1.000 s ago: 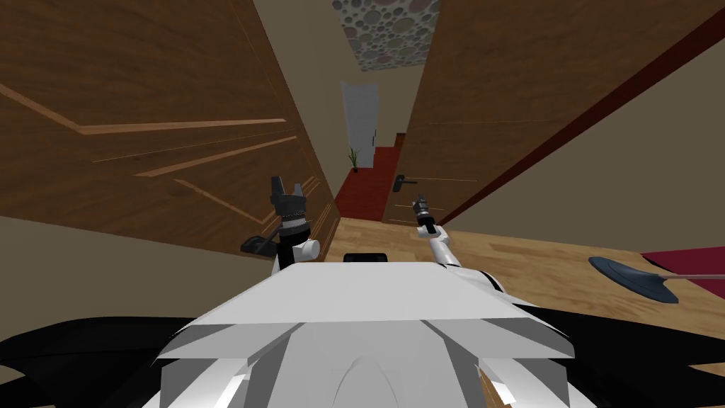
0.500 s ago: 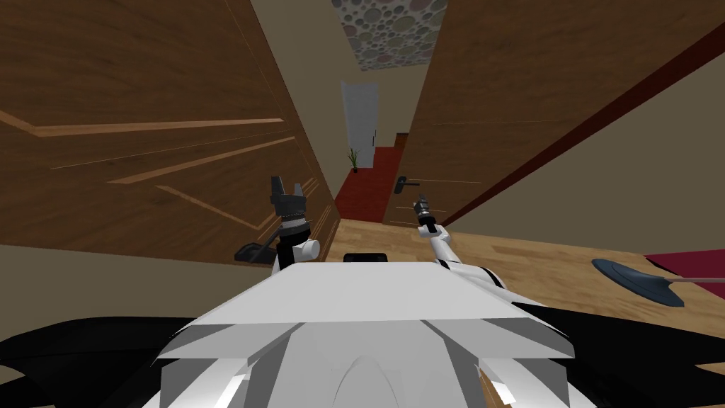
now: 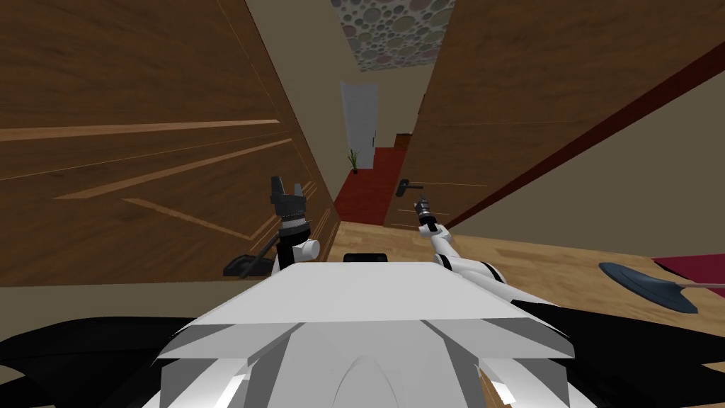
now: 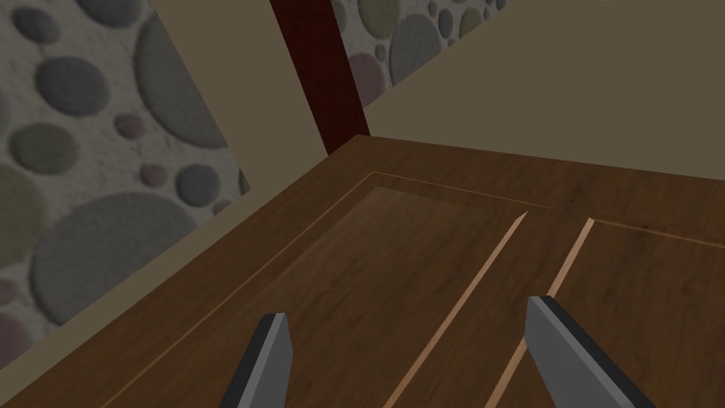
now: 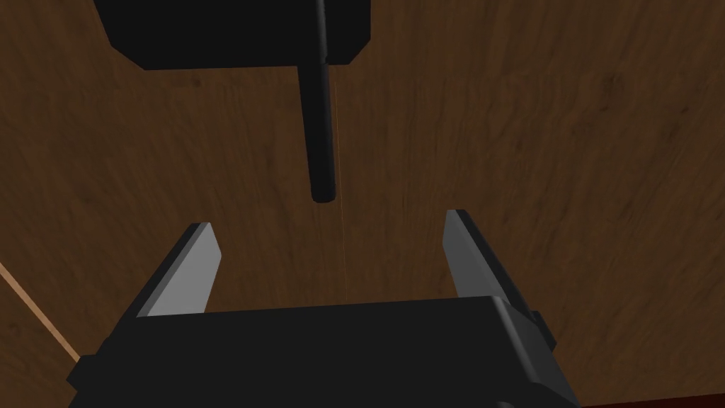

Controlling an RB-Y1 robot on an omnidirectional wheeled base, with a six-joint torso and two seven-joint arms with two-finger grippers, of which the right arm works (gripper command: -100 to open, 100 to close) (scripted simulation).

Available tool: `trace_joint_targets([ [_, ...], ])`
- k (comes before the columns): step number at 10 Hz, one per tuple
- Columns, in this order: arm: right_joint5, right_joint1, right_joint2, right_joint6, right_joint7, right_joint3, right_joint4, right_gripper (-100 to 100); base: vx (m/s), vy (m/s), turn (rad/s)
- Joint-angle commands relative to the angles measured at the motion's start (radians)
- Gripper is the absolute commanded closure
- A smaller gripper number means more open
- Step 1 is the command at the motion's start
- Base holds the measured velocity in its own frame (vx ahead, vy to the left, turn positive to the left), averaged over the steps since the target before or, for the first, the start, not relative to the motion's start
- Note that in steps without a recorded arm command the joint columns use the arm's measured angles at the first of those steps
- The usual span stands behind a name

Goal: Pull the door open

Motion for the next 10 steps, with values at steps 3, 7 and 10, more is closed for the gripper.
trace_joint_targets([
  [3,0.007,-0.012,-0.009,0.002,-0.016,-0.004,0.027,-100,0.101,0.029,-0.005],
  [7,0.001,-0.019,-0.006,0.007,-0.003,-0.013,0.036,-100,0.172,-0.034,0.026],
  [10,-0.004,-0.023,-0.004,0.011,0.008,-0.019,0.042,-100,0.221,-0.053,0.034],
])
